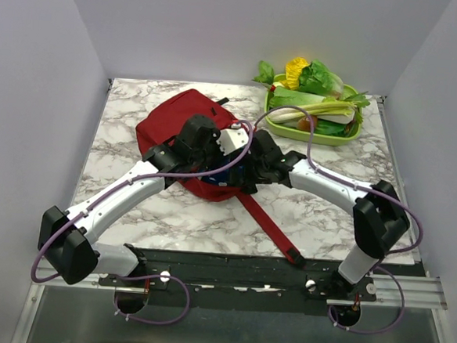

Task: Pack the student bag
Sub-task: Place the stationery in the student bag.

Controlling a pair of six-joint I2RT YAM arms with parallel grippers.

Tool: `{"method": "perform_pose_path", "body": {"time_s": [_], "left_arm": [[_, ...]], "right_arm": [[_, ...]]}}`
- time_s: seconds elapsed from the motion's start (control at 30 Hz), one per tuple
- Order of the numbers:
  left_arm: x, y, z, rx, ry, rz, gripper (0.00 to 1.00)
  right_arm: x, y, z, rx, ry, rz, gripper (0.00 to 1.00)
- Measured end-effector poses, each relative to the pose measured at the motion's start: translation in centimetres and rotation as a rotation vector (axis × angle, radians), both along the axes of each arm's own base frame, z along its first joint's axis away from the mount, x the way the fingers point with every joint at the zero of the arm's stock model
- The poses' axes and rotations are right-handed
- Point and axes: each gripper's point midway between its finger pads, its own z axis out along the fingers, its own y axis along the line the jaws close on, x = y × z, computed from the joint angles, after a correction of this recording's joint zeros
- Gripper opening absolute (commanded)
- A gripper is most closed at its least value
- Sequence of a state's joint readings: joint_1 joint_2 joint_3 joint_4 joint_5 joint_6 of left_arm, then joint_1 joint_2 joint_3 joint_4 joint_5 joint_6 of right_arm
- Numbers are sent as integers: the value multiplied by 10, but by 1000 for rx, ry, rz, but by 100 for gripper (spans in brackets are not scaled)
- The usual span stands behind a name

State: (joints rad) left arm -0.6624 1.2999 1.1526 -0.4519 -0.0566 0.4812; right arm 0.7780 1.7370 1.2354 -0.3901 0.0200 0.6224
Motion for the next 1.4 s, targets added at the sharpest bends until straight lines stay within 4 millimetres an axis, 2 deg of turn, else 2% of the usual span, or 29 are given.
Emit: {"method": "perform_pose_path", "body": {"time_s": [0.17,0.27,0.4,0.57,0.83,0.97,1.07,1.1,1.17,1.2,1.4], "left_arm": [[-1,1,3,-5,-7,1,20],[-1,1,3,-5,-7,0,20],[-1,1,3,-5,-6,1,20],[-1,1,3,-5,-6,1,20],[-1,1,3,-3,-4,1,20],[-2,1,3,-4,-5,1,20],[-2,2,5,-7,-9,1,20],[-2,2,6,-8,-11,1,20],[-2,2,7,-9,-12,1,20],[-2,2,7,-9,-12,1,20],[-4,3,4,-6,-8,0,20]], "right_arm": [[17,-40,18,-7,-59,-85,100],[27,-64,10,-51,-67,-143,97],[32,-82,-10,-111,-51,-189,93],[37,-78,-32,-107,-22,-225,88],[53,-63,-56,-52,6,-311,80],[65,-54,-58,-20,4,-338,75],[70,-49,-59,6,-2,-357,56],[72,-47,-59,17,-6,-362,42],[76,-44,-59,36,-12,-374,31],[77,-43,-59,42,-14,-376,19],[79,-42,-56,52,-35,-373,16]]}}
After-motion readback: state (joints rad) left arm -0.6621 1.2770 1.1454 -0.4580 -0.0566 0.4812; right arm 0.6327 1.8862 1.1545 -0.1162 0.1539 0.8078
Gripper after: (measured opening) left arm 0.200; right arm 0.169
